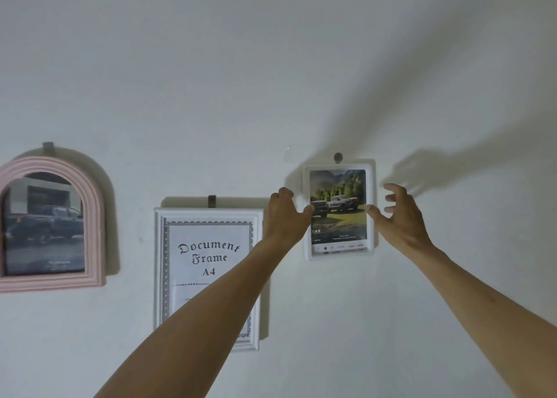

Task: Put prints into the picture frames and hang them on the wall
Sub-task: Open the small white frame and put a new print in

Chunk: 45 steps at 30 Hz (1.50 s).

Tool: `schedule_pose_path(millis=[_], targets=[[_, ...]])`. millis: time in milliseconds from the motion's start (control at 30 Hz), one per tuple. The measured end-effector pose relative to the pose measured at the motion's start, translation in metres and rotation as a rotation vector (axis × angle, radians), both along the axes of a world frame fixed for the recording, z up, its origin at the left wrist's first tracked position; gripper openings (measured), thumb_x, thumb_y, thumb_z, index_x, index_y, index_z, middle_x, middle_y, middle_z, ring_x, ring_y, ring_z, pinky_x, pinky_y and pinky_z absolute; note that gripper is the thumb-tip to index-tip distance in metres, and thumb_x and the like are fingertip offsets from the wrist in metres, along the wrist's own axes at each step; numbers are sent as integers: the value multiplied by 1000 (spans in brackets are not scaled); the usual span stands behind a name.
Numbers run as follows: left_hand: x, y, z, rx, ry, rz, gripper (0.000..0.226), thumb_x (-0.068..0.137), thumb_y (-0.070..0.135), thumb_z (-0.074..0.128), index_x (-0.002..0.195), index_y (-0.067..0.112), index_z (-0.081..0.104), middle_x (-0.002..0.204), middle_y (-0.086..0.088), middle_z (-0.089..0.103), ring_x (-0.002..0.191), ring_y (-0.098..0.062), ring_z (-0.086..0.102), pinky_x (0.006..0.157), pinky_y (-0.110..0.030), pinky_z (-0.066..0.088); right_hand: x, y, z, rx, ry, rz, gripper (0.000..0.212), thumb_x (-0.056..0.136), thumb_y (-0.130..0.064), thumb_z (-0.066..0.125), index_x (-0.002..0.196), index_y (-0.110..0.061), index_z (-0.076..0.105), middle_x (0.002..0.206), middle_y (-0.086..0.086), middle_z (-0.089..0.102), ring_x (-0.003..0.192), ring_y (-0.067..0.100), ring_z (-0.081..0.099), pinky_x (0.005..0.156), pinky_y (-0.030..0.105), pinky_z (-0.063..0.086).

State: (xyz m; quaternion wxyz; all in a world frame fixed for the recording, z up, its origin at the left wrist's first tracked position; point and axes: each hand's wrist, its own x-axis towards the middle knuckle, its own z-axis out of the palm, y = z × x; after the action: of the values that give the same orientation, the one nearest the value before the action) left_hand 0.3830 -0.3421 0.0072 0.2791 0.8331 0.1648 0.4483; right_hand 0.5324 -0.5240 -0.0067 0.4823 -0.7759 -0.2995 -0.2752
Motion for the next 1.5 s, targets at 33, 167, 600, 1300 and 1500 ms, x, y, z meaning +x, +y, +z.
schedule_pose_path(millis=[33,167,600,1300,1500], targets=[[7,-2,-1,-31,15,-5,54,88,36,64,131,10,46,126,-8,55,115,-23,52,86,-28,39,6,-1,-1,-17,21,27,62,89,-41,67,141,-28,36,132,5,52,107,24,61,93,42,51],[25,-9,-9,-133,25,-5,51,85,31,69,127,7,50,115,-6,62,108,-21,57,81,-25,42,22,3,-6,-69,89,147,66,92,-30,67,147,-18,31,117,11,60,103,26,62,94,41,51],[23,-29,-14,-258,-75,9,23,85,8,65,107,12,60,79,3,61,76,-14,58,62,-23,42,33,-2,-11,7,-5,215,44,94,-7,60,134,-20,49,110,6,63,90,22,64,78,27,49],[-98,-32,-205,-565,91,12,21,85,16,71,102,16,60,102,-4,64,86,-20,61,75,-28,47,-55,-5,-186,-232,189,453,42,84,-21,69,118,-21,45,84,0,60,71,12,60,59,18,43],[-149,-34,-279,-712,179,118,22,82,16,72,101,16,61,104,-5,66,83,-18,62,74,-29,50,-92,6,-265,-385,366,549,51,86,-21,66,132,-20,43,90,-3,60,77,6,62,61,17,42]])
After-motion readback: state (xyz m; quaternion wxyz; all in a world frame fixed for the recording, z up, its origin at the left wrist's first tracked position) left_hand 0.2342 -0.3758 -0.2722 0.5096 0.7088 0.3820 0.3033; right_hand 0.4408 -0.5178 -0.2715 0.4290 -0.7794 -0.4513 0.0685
